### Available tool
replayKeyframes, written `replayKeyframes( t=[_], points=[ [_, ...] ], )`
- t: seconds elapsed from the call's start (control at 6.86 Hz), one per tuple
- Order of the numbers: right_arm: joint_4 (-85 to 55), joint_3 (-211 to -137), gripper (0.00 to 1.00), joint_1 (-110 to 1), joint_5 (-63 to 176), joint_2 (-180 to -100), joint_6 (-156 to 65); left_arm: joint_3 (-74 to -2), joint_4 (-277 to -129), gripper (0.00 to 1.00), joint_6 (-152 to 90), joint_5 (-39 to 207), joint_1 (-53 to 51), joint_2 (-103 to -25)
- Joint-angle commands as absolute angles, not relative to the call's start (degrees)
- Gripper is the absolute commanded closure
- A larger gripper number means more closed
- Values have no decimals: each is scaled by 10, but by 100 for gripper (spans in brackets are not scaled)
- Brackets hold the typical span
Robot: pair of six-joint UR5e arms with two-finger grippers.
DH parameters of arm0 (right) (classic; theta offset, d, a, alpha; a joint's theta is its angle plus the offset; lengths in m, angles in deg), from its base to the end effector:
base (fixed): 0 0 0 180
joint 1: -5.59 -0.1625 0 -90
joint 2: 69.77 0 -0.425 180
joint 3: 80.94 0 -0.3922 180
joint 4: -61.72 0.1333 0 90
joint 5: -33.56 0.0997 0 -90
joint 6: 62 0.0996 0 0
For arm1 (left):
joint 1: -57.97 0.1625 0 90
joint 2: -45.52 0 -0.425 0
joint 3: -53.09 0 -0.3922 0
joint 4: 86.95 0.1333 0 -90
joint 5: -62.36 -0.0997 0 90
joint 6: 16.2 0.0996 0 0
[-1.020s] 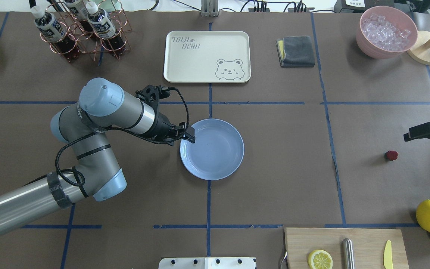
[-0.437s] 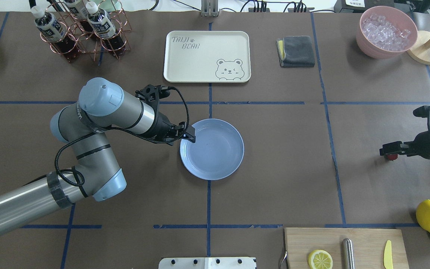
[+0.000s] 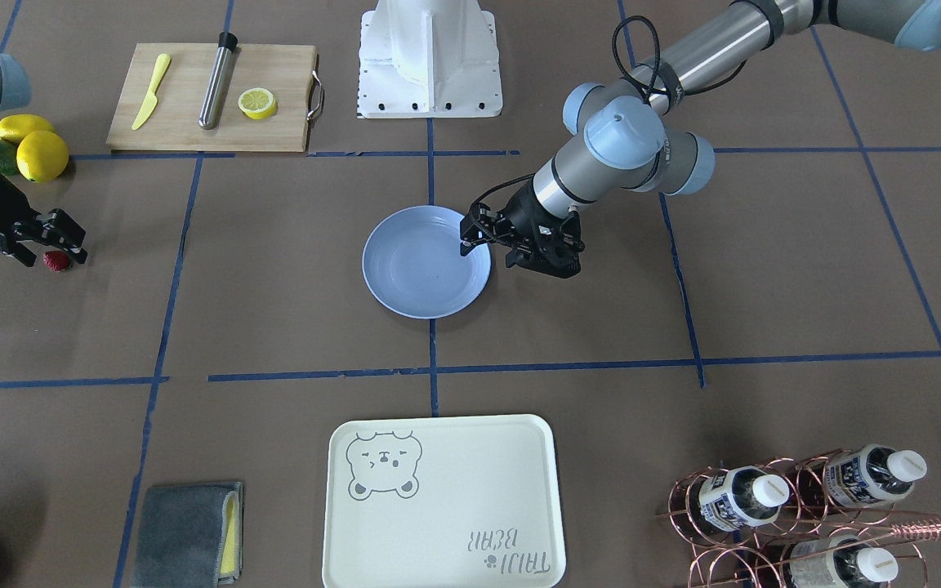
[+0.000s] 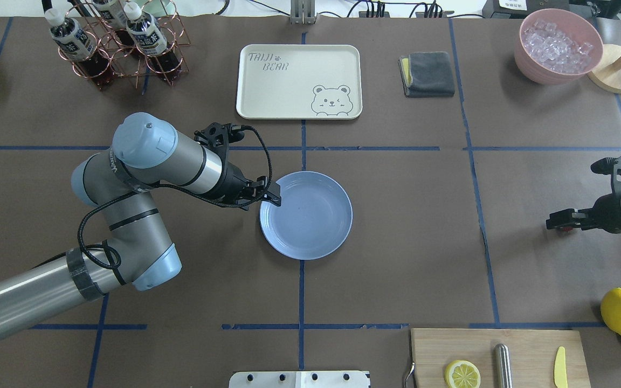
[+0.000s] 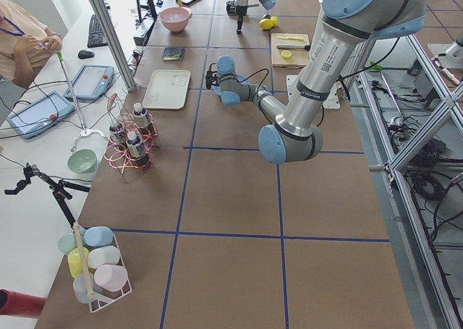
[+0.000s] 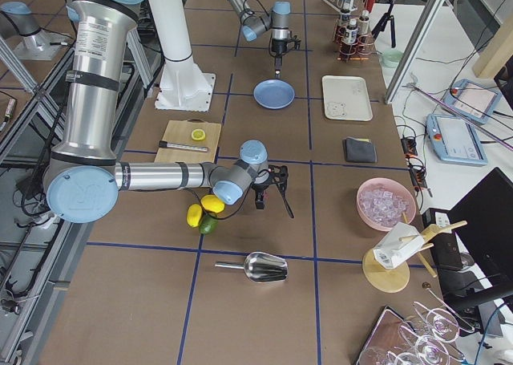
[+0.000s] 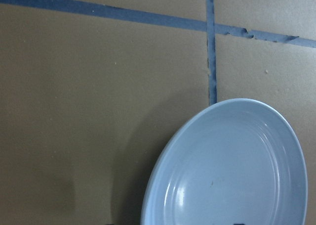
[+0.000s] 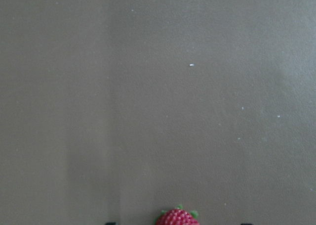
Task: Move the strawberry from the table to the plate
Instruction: 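Hold the plate with the left gripper while the right gripper grasps the red strawberry, then raise the left gripper off the plate while the right carries the strawberry over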
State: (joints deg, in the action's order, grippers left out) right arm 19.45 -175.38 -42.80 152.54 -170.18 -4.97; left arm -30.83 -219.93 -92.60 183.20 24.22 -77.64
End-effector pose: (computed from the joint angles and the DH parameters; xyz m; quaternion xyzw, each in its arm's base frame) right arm -0.2324 -0.3897 0.6199 0.0476 -0.4141 0.0330 0.9084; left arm 0.5331 -0.4551 0.2752 0.0228 0.5942 0.0122 0.8039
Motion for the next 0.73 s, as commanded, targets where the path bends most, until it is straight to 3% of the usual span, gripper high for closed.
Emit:
replayKeyframes(
  t=[0.0, 0.15, 0.58],
  points=[
    [194, -1752, 87, -428, 1526, -1703, -50, -309, -2200, 16, -927, 1832, 242, -776],
    [194, -1753, 100, -429, 1526, -1707, -50, -310, -2199, 16, -927, 1832, 242, -776],
    [186, -1820, 100, -431, 1534, -1708, 4, -365, -2196, 16, -931, 1834, 234, -749]
  ],
)
